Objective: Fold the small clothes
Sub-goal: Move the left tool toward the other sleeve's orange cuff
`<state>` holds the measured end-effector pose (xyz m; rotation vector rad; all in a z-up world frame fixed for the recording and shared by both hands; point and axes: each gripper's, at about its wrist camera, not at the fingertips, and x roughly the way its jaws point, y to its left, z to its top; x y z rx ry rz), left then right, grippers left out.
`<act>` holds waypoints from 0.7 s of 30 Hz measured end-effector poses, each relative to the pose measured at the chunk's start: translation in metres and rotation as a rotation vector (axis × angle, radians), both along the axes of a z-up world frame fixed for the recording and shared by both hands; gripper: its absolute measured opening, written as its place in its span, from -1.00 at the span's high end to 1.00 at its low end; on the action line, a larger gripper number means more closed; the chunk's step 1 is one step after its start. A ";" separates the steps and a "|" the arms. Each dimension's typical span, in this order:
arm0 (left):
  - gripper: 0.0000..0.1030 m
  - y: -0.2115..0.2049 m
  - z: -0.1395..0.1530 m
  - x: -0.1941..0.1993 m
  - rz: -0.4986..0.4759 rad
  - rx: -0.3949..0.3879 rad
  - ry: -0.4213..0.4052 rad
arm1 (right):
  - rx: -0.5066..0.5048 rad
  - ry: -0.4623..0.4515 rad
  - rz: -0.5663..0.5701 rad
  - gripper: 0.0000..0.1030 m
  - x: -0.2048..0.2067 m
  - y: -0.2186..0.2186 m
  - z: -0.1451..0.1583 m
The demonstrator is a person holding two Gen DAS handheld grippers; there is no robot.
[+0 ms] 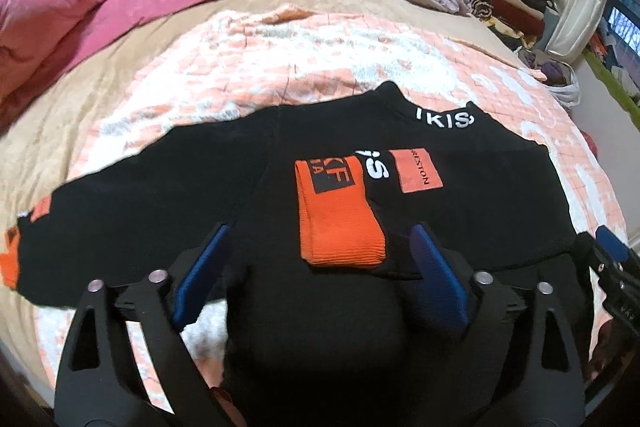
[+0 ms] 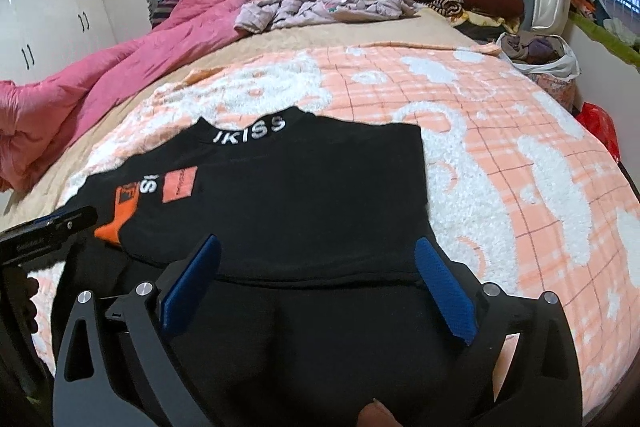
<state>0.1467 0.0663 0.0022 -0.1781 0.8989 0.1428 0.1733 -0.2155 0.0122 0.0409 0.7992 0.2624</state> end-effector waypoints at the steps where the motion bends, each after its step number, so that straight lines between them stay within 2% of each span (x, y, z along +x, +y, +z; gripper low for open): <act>1: -0.63 0.000 0.003 -0.002 -0.001 0.009 -0.005 | 0.004 -0.005 -0.002 -0.89 -0.001 -0.001 0.002; 4: -0.63 0.002 0.009 -0.006 0.002 0.027 -0.020 | 0.010 -0.018 -0.003 -0.90 -0.004 0.000 0.009; 17: -0.64 0.033 0.020 -0.026 0.071 0.009 -0.038 | 0.006 -0.054 0.056 -0.90 -0.018 0.025 0.027; 19: -0.76 0.042 0.020 -0.030 0.087 0.003 -0.035 | 0.006 -0.059 0.071 -0.90 -0.020 0.032 0.028; 21: -0.78 0.049 0.022 -0.035 0.106 0.010 -0.042 | 0.007 -0.060 0.087 -0.90 -0.021 0.040 0.031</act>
